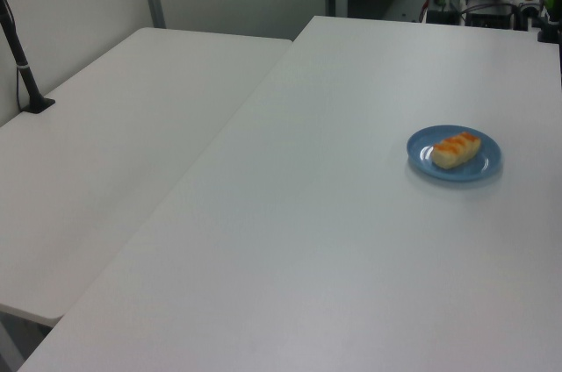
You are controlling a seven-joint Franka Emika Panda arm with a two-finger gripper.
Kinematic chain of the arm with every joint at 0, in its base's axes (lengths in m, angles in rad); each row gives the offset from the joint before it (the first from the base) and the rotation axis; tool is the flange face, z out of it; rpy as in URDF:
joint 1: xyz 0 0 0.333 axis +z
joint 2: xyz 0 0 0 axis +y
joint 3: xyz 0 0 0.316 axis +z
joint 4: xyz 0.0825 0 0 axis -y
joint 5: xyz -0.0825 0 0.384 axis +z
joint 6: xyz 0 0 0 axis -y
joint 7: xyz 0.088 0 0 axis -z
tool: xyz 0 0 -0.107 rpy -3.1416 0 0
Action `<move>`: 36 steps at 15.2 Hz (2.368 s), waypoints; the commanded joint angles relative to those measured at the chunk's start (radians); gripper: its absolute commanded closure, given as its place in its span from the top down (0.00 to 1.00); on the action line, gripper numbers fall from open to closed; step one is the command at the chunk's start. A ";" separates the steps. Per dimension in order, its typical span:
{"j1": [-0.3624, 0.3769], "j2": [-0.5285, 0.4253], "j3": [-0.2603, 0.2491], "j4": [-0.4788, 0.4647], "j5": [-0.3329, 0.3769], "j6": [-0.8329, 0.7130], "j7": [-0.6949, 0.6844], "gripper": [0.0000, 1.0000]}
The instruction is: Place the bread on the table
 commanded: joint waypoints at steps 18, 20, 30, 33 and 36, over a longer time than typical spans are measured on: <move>0.006 -0.099 -0.016 -0.132 -0.025 -0.146 -0.200 1.00; 0.009 -0.133 -0.014 -0.207 -0.056 -0.140 -0.328 1.00; 0.020 -0.158 0.036 -0.436 -0.099 0.019 -0.752 1.00; 0.020 -0.158 0.073 -0.539 -0.105 0.154 -0.748 1.00; 0.020 -0.155 0.142 -0.660 -0.107 0.326 -0.691 1.00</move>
